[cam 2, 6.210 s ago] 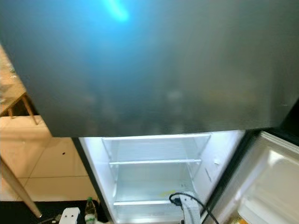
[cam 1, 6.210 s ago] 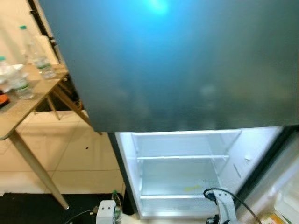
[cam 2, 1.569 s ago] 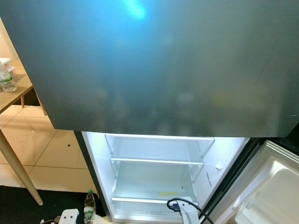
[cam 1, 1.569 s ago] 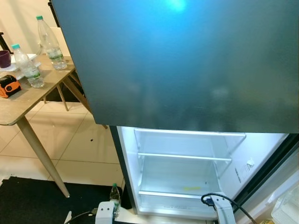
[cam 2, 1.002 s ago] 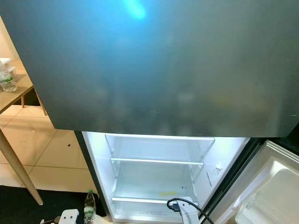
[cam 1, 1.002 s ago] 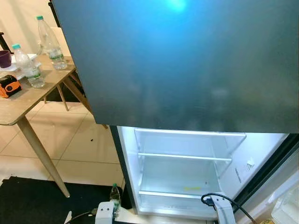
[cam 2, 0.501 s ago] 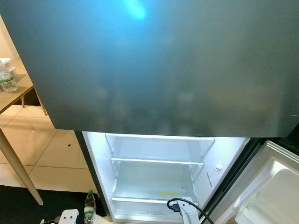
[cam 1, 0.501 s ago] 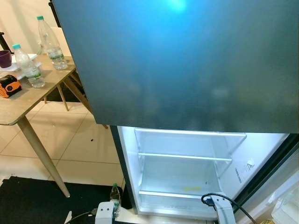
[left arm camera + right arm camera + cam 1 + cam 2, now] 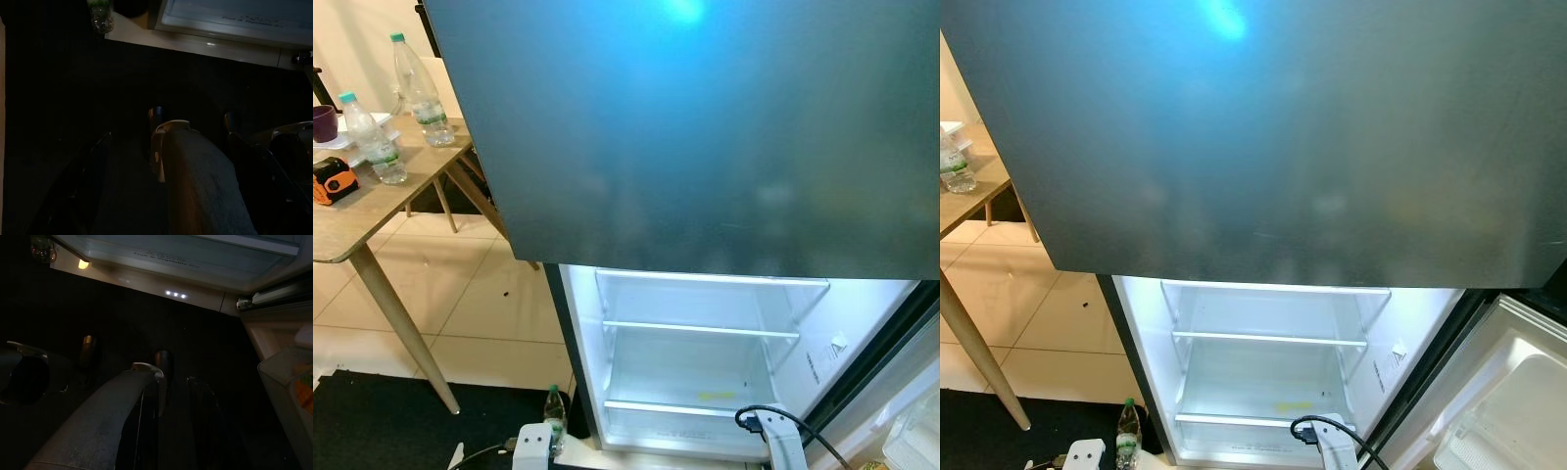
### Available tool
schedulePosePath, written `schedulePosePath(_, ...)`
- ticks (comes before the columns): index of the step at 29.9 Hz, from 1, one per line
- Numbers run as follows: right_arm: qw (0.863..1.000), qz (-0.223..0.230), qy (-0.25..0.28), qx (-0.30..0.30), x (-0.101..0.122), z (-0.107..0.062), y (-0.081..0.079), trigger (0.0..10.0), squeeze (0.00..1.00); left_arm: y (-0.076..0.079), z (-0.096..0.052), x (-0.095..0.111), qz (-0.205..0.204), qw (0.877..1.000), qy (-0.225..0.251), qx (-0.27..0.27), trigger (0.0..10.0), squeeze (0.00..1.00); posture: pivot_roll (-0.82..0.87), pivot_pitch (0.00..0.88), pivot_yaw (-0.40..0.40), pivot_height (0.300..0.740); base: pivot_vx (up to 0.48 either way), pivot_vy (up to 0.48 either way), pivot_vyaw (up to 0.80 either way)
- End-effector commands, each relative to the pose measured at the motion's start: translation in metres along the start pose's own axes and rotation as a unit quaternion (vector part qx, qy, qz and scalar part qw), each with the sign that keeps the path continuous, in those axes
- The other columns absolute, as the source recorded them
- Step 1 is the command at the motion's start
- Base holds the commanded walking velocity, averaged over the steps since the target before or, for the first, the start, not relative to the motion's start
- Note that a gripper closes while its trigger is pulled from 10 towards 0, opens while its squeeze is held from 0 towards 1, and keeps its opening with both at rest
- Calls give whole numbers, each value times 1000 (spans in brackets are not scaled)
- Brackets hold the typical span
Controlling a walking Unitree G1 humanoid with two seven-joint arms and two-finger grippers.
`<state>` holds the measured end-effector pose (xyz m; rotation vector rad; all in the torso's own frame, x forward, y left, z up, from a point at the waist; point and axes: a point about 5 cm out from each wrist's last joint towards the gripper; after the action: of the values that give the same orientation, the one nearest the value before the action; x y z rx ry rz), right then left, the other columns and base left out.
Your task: Restocking fridge
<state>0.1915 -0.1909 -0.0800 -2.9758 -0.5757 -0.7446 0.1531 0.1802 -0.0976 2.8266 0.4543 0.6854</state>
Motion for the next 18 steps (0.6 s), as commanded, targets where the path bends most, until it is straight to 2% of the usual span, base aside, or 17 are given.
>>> schedulePosePath(1, 1000, 0, -6, 2, -3, 0, 0, 10000, 0, 2, 1, -3, -6, 1000, -4, -1, 10000, 0, -9, 0, -1, 740, 0, 0, 0)
schedulePosePath(18, 1000, -4, -9, 2, -5, 0, -1, 10000, 0, 2, 0, -4, 0, 1000, -7, 0, 10000, 0, -10, 0, -1, 740, 0, 0, 0)
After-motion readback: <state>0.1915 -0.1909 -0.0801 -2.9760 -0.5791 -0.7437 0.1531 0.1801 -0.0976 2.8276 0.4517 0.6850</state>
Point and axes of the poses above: a point about 5 cm out from each wrist's last joint towards the gripper, its own z axis pointing out of the wrist towards the gripper, its own x axis along the axis of the wrist's last joint, y = z × x, and after that the axes turned 14 degrees about -z, right-handed
